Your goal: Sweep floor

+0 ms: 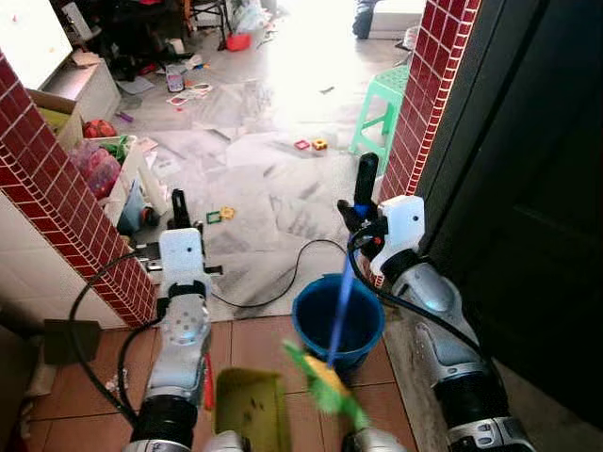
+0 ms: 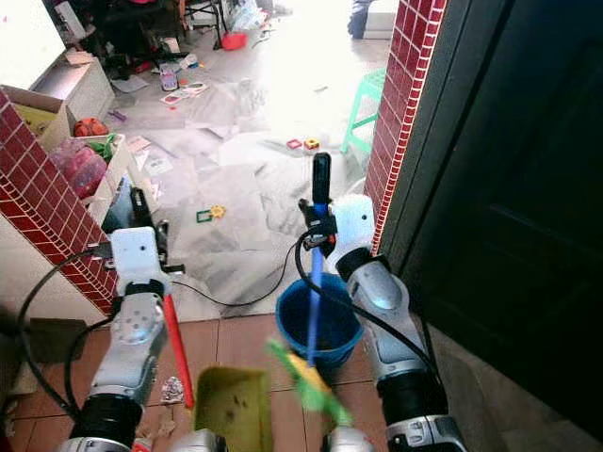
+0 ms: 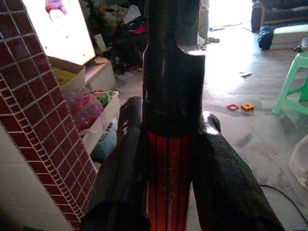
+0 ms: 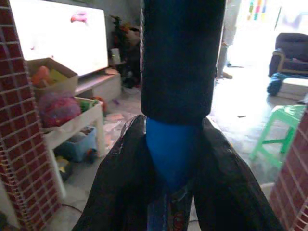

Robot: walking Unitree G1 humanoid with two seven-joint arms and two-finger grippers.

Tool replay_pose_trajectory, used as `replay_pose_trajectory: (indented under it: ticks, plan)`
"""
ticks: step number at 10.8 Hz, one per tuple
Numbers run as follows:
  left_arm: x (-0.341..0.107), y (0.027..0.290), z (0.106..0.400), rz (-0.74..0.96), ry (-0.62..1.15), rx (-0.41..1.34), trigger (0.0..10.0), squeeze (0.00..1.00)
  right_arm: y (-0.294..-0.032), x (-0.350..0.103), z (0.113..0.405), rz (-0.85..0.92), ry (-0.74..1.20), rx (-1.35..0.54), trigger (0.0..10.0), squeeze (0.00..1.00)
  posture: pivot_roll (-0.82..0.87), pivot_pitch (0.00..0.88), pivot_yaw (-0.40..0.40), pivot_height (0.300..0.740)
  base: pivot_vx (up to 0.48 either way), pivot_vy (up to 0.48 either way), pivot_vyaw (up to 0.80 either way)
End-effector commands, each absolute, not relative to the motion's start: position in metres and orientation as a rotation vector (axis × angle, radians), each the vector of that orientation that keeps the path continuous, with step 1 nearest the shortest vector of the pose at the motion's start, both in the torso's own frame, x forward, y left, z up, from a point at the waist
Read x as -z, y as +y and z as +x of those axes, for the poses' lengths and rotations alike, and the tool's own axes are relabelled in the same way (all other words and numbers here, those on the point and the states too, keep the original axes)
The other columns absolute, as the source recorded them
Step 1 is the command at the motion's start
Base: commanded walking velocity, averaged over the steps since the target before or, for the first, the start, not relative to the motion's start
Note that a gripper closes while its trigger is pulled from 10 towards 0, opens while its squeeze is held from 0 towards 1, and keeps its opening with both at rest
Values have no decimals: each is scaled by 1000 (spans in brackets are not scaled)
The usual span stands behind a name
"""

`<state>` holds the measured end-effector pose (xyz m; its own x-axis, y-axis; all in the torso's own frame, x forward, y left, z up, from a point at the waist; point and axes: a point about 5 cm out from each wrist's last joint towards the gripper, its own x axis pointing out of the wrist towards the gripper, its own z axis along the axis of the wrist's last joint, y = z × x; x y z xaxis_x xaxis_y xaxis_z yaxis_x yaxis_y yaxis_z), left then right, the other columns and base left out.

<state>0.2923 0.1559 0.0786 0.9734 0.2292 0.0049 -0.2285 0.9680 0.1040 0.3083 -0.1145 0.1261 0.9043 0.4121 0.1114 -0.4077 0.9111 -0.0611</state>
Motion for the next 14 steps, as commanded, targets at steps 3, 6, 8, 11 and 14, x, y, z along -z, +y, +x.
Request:
replay_pose_trajectory:
  ticks: [3,6,8,11,14]
  plan:
    - [-90,156,299,70,-31,-226,10000,0,-122,-139,316,-105,-191,-360,10000,0,-98,0,50,740,0,0,0]
    - [-88,150,297,-9,-15,-158,10000,0,-116,-131,309,-76,-157,-403,10000,0,-101,0,54,740,0,0,0]
    - [-90,141,297,-18,-20,-109,10000,0,-113,-123,303,-57,-133,-403,10000,0,-100,0,56,740,0,480,0]
    - [-95,131,300,-57,-27,-44,10000,0,-113,-121,305,-54,-122,-397,10000,0,-100,0,58,740,0,480,0]
    - [-108,119,304,-89,-56,27,10000,0,-109,-122,307,-68,-133,-397,10000,0,-93,0,59,740,0,480,0]
